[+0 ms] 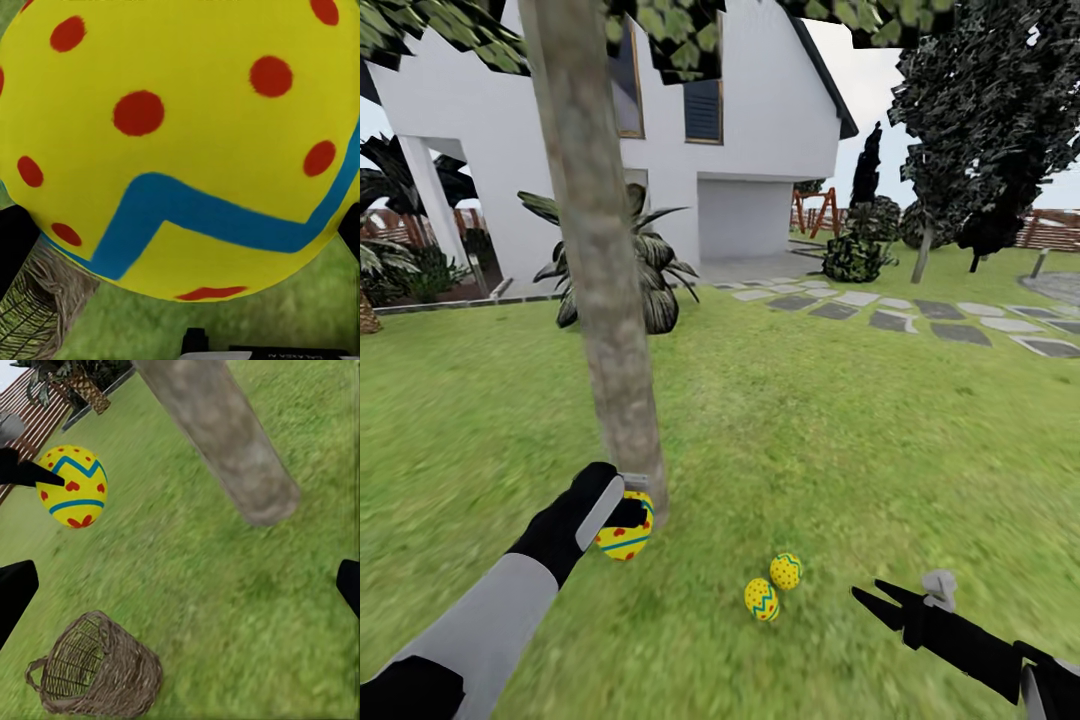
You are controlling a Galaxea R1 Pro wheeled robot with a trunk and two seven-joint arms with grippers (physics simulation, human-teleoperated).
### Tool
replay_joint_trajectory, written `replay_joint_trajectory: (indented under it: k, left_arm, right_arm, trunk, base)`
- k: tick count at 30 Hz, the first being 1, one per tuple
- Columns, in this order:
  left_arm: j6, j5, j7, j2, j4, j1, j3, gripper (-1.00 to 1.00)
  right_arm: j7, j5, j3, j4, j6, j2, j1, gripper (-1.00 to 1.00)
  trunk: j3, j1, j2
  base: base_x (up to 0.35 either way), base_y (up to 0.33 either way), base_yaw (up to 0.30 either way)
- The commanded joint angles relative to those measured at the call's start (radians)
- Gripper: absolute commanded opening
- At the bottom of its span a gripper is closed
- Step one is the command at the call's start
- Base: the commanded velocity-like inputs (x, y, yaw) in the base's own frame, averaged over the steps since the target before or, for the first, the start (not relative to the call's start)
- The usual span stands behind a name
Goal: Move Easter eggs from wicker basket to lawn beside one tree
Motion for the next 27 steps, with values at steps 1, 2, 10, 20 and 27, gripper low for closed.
replay_joint_trajectory:
  k: [1, 2, 10, 20, 27]
  left_arm:
    - [0.003, 0.010, 0.010, 0.001, 0.000, -0.001, -0.004, -1.00]
    - [0.003, 0.010, 0.010, 0.001, 0.000, -0.001, -0.004, -1.00]
    - [0.003, 0.010, 0.009, 0.001, 0.002, -0.001, -0.004, -1.00]
    - [0.003, 0.010, 0.007, 0.001, 0.003, -0.001, -0.004, -1.00]
    - [0.003, 0.011, 0.007, 0.001, 0.003, -0.001, -0.004, -1.00]
  right_arm:
    - [0.005, 0.003, -0.001, 0.000, 0.008, 0.001, -0.001, 1.00]
    - [0.005, 0.003, -0.001, 0.000, 0.008, 0.002, -0.001, 1.00]
    - [0.004, 0.003, -0.002, 0.000, 0.008, 0.003, -0.001, 1.00]
    - [0.005, 0.005, 0.003, 0.001, 0.007, 0.004, -0.001, 1.00]
    - [0.004, 0.005, 0.006, 0.000, 0.007, 0.004, -0.001, 1.00]
  trunk:
    - [-0.001, 0.001, -0.001]
    - [0.000, 0.001, -0.001]
    - [0.000, 0.001, -0.001]
    - [0.003, 0.001, -0.001]
    - [0.005, 0.001, -0.001]
  base:
    - [0.165, -0.286, -0.191]
    - [0.175, -0.286, -0.103]
    - [0.183, -0.286, -0.019]
    - [0.201, -0.270, 0.048]
    - [0.228, -0.246, 0.060]
